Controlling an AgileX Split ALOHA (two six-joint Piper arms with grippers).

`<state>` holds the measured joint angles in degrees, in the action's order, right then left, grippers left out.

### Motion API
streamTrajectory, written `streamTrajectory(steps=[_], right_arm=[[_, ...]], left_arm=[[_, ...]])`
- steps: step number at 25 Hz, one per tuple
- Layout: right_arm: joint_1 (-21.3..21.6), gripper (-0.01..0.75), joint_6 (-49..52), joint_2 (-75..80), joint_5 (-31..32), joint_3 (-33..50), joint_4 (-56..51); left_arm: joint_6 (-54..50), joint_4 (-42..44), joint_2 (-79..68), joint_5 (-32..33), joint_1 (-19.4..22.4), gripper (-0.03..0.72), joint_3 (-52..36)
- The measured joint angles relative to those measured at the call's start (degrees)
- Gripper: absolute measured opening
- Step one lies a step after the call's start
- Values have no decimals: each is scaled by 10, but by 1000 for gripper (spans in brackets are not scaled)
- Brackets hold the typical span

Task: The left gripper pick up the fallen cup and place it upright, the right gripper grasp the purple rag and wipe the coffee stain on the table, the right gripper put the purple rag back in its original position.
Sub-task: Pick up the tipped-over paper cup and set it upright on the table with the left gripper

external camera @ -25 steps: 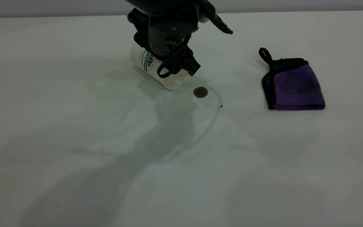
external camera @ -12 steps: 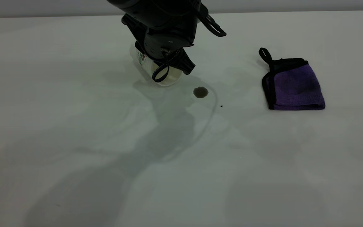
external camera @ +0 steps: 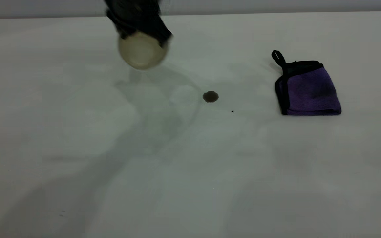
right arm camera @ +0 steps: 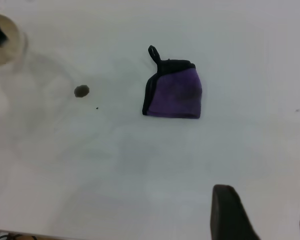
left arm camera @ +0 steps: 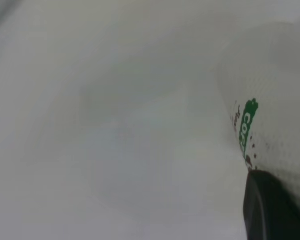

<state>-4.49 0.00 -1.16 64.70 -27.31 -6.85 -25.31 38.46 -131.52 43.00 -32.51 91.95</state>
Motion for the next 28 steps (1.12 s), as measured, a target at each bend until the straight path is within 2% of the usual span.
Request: streamTrajectory(steps=[6, 10, 16, 22, 28], right_arm=[[0, 389, 0, 0, 0, 0, 0], [0, 389, 0, 0, 0, 0, 0], [0, 389, 0, 0, 0, 0, 0], [0, 389, 0, 0, 0, 0, 0], [0, 389, 0, 0, 0, 0, 0]], left_arm=[[282, -338, -7, 67, 112, 3, 104], [363, -462, -47, 145, 163, 3, 182], [373, -479, -128, 236, 184, 3, 267], [373, -494, -168, 241, 184, 4, 312], [374, -497, -173, 241, 184, 18, 319]])
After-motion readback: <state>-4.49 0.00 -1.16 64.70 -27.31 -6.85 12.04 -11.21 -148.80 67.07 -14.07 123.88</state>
